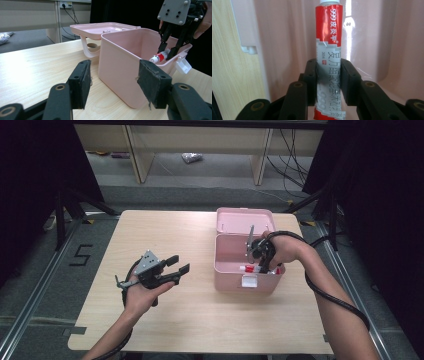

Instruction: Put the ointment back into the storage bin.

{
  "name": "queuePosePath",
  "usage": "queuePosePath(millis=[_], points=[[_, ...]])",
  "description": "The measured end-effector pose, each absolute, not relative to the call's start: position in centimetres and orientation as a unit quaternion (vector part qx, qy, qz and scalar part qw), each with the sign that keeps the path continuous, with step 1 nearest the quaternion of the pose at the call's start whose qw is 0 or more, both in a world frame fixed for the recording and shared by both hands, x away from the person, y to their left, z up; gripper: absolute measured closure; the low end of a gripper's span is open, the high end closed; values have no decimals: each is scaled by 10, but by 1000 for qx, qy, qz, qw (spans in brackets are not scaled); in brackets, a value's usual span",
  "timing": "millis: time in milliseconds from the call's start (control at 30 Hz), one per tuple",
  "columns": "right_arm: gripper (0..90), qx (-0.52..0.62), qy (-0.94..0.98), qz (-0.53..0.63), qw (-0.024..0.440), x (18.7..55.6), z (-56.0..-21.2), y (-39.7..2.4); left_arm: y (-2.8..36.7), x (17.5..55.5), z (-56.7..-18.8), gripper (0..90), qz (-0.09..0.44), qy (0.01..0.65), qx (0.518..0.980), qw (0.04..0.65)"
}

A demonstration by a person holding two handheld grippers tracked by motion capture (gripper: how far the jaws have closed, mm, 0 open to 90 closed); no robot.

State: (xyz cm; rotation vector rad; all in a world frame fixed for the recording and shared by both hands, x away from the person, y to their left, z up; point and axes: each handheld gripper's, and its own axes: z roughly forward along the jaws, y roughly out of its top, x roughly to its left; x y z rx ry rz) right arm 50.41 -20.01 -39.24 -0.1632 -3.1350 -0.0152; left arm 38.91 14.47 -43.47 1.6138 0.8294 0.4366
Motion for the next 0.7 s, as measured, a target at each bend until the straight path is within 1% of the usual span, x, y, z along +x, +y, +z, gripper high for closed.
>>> queuePosePath(millis=[233,400,433,633,700], points=[[708,-37,-999,-5,-2,509,-395,-201,146,389,-434,432,191,356,695,595],[708,-73,-997,11,2,505,-394,-200,145,389,-435,432,189,357,695,595],[708,-78,-997,12,10,504,-395,-200,145,389,-435,432,189,357,695,595],[708,-52,-999,-4,5,509,-398,-201,144,389,-435,432,189,357,694,595],[708,-63,-998,1,3,507,-398,-201,144,389,-435,431,189,358,694,596]])
